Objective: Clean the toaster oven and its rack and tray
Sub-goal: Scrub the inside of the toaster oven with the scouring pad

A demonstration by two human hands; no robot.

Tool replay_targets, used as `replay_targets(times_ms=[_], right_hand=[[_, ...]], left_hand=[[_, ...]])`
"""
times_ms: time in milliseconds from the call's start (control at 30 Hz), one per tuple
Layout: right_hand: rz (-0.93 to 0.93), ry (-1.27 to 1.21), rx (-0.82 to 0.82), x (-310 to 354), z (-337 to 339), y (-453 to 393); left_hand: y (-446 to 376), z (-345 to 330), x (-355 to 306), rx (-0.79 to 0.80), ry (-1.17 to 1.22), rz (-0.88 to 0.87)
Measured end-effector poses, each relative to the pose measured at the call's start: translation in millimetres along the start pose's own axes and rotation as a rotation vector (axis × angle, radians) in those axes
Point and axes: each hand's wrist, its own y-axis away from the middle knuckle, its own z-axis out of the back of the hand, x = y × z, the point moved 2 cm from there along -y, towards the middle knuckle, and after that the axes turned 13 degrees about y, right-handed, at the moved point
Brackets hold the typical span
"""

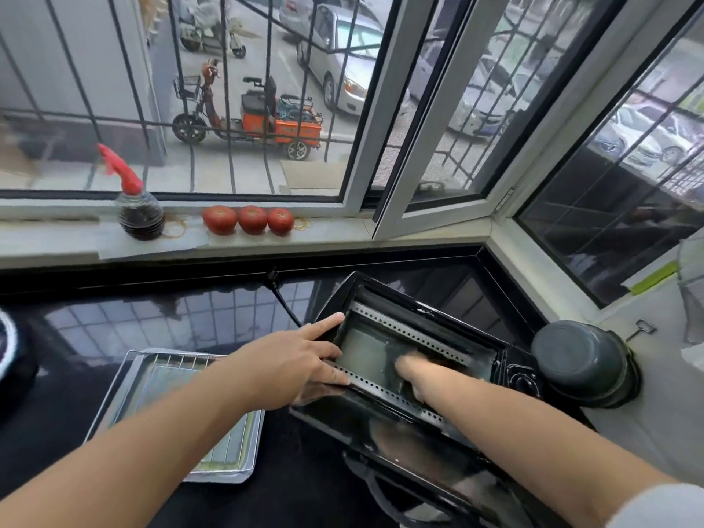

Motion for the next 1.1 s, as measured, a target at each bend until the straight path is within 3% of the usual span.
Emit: replay_targets(times_ms=[100, 233, 333, 567, 700, 867, 933, 1033, 1100], right_hand=[[-0.11, -0.573, 0.172, 16.3, -15.1, -6.8], [-0.338, -1.088, 0.221, -4.6, 1.0, 12.7], [-0.482, -1.493, 0.061, -16.1, 13.9, 43.5], [-0.511, -2.364, -0.145, 14.7, 4.4, 74.6], [-0.482, -2.5, -0.226, 18.2, 18.0, 76.8], [-0.368, -2.304, -0.262, 13.5, 29.3, 77.9], [-0.433, -2.18, -0.345, 10.4, 25.7, 65.2], [-0.208, -2.432, -0.116, 17.8, 5.1, 43.3], [-0.115, -2.274, 0.061, 30.8, -12.8, 41.0]], left_hand=[[3.2, -0.1, -0.4, -0.004, -0.015, 0.012], [10.0, -7.7, -3.5, 0.004, -0.019, 0.007], [11.2, 2.1, -11.5, 0.03, 0.008, 0.01], [12.5, 19.1, -25.7, 0.047, -0.206, -0.019], [2.3, 35.7, -20.5, 0.084, -0.342, -0.155], [-7.9, 46.0, -17.7, 0.165, -0.422, -0.358], [-12.6, 47.5, -17.9, 0.199, -0.392, -0.381], [-15.4, 45.8, -17.6, 0.207, -0.314, -0.377], [-13.8, 44.1, -15.7, 0.225, -0.299, -0.366]])
